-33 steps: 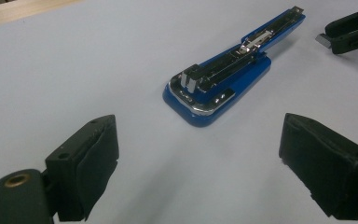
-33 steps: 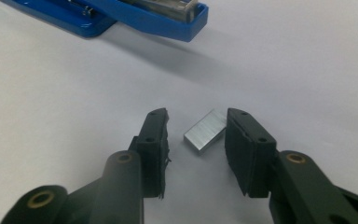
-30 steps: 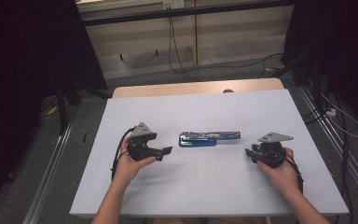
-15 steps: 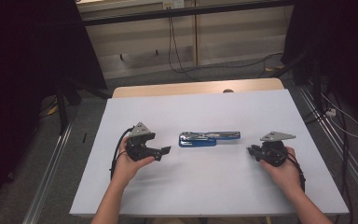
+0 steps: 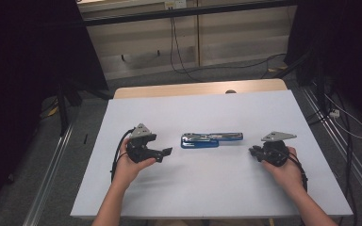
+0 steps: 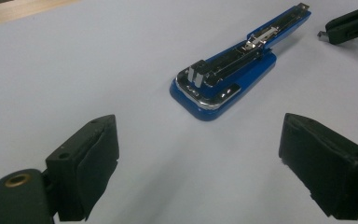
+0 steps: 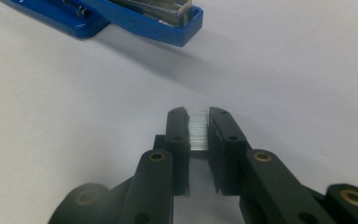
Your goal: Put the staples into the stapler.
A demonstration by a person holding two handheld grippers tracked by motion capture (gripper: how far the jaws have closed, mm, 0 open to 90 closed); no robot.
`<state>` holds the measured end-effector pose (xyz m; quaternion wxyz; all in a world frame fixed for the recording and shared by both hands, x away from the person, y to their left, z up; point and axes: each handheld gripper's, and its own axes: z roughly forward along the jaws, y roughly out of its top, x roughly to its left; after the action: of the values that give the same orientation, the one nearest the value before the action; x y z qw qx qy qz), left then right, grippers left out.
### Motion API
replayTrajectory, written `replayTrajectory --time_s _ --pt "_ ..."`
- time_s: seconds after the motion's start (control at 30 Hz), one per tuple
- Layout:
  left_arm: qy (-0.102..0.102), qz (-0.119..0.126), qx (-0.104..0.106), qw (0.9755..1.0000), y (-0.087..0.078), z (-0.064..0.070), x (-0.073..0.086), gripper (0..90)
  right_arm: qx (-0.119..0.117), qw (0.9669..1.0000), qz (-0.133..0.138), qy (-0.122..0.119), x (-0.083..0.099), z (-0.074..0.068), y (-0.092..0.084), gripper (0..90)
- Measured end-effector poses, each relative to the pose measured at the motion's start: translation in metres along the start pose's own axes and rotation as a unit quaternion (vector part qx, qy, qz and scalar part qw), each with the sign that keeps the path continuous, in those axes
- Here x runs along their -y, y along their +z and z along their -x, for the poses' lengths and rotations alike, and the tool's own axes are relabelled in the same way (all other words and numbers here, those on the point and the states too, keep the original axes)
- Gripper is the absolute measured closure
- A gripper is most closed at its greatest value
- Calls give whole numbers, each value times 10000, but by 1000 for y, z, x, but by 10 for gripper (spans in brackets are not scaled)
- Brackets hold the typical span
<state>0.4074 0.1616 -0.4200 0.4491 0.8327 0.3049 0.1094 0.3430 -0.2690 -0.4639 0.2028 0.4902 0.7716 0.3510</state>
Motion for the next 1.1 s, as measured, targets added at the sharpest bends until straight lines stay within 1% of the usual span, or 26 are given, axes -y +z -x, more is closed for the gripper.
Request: replayTrajectory --time_s 0.03,0.2,0.27,0.33,0.4,0.43,0.47,0.6,0.7,0.77,0.8,0.87,0.9,1.0,1.1 --pt "43 -6 -15 10000 0 0 0 122 -19 10000 -11 -13 0 0 0 791" --pt "-14 -27 25 10000 0 0 1 122 -113 9999 -39 -35 -1 3 -1 792" --pt "-15 -21 19 10000 0 -1 1 122 -131 9999 -41 -80 -2 4 -1 792" --pt "-9 -16 9 10000 -1 -1 1 122 -207 9998 21 -35 -4 5 -3 792" --pt "-15 0 13 10000 -2 -1 1 122 -283 9995 93 -42 -7 6 -6 792" --pt "-47 2 12 10000 -2 -1 1 121 -325 9994 117 -63 -8 6 -7 792" --pt "-23 3 -4 10000 -2 -2 1 121 -377 9991 156 -71 -9 6 -9 792" --pt "-33 12 -18 10000 -3 -2 1 121 -534 9981 229 -180 -14 6 -11 791" --pt "-35 9 -11 10000 -3 -2 1 121 -674 9970 284 -260 -18 5 -11 792" --pt "-27 1 -9 10000 -3 -2 2 121 -839 9956 357 -226 -21 5 -10 791" --pt "-34 -7 -9 10000 -3 -2 2 121 -879 9952 367 -243 -23 5 -10 791" --pt "-66 -12 0 10000 -3 -2 3 121 -903 9945 397 -361 -27 4 -10 791" --pt "-49 -25 6 10000 -3 -2 3 120 -932 9939 424 -413 -30 3 -10 792" --pt "-47 -26 -16 10000 -4 -3 3 116 -1052 9921 459 -507 -36 0 -10 792" --pt "-45 -20 -9 10000 -5 -3 3 116 -1088 9909 487 -625 -43 -2 -10 791"
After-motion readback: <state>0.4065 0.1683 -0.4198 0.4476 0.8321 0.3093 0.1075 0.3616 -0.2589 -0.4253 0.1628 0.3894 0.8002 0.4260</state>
